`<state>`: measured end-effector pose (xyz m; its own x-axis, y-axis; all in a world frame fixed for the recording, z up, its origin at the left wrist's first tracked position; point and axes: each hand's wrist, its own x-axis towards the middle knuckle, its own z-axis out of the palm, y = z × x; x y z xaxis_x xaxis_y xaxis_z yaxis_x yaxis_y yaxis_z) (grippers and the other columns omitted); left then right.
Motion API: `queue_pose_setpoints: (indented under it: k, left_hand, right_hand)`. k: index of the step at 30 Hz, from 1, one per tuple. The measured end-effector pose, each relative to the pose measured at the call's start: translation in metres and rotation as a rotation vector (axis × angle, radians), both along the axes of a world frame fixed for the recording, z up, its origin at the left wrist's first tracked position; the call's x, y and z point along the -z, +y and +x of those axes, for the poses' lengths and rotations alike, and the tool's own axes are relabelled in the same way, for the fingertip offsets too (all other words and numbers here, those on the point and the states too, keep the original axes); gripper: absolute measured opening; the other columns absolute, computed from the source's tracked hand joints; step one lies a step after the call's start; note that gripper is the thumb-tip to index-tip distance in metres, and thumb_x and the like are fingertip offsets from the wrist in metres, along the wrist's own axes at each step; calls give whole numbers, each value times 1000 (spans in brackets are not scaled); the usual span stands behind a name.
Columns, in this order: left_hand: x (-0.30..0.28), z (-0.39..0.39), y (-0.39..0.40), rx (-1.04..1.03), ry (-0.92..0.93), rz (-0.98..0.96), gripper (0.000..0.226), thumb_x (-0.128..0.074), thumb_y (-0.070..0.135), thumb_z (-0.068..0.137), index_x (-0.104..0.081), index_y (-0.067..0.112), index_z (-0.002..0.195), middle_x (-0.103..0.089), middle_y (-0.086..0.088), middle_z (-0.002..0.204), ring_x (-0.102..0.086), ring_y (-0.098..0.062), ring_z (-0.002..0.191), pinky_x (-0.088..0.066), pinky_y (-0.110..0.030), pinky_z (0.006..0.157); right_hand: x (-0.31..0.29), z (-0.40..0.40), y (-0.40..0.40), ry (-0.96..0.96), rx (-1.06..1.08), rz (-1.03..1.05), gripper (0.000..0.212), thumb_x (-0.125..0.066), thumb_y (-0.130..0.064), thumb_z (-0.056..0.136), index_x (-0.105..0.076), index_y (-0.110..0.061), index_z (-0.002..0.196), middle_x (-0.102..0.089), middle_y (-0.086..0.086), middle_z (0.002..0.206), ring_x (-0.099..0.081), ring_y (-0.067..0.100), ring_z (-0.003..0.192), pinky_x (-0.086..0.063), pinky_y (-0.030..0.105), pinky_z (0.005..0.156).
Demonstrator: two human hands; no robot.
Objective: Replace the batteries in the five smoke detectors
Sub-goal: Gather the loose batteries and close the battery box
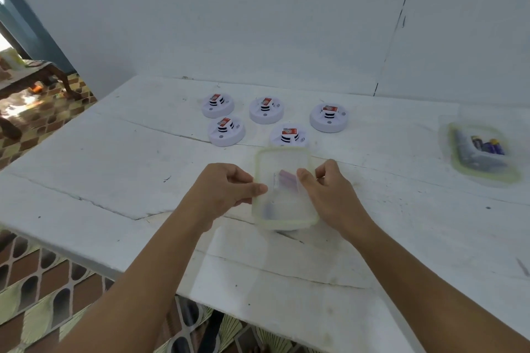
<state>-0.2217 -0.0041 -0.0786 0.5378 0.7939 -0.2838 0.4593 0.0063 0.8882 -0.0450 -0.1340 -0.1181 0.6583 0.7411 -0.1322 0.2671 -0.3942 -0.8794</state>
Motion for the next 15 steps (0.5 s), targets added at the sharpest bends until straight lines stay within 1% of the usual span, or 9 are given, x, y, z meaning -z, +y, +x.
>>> queue_pose_setpoints:
  k: [3,5,8,10,12,15]
  left_hand:
    - [1,22,-8,78,-22,5,31,-92,18,76,-73,2,93,-79,-7,80,-77,-15,72,-51,-16,59]
    - [2,39,-13,128,-38,0,27,-91,15,78,-72,1,92,-79,-6,79,-76,-12,69,-50,-12,57]
    - [6,68,-19,182,-46,-5,27,-91,16,78,-73,3,92,-79,-8,82,-75,-10,68,-50,-12,57]
    - [10,86,-22,190,-68,-15,29,-91,18,79,-72,4,96,-77,-9,83,-72,-8,66,-50,-13,58]
    - [14,108,-27,207,-95,-32,30,-89,19,81,-71,4,100,-73,-8,83,-69,-4,62,-48,-13,57]
    - [20,140,-34,201,-130,-47,29,-87,18,84,-70,3,101,-70,-8,83,-66,0,55,-43,-11,50]
  right_hand:
    - [0,13,-20,-4,85,7,40,-55,-54,99,-48,-15,102,-64,8,96,-55,16,74,-43,33,64]
    - [0,22,-32,-6,146,11,41,-56,-55,98,-48,-15,102,-66,10,99,-57,17,76,-44,34,65]
    - [0,34,-50,-8,246,20,41,-56,-55,98,-48,-15,102,-64,4,93,-57,16,75,-43,34,65]
    - [-1,42,-58,-12,293,34,41,-57,-53,99,-47,-13,103,-59,1,86,-54,15,71,-40,32,62]
    - [-2,54,-68,-15,337,50,41,-59,-51,99,-48,-12,105,-55,-1,82,-52,14,70,-39,32,61]
    - [-5,70,-81,-5,364,72,39,-63,-52,97,-53,-16,109,-57,-2,85,-55,11,72,-41,30,63]
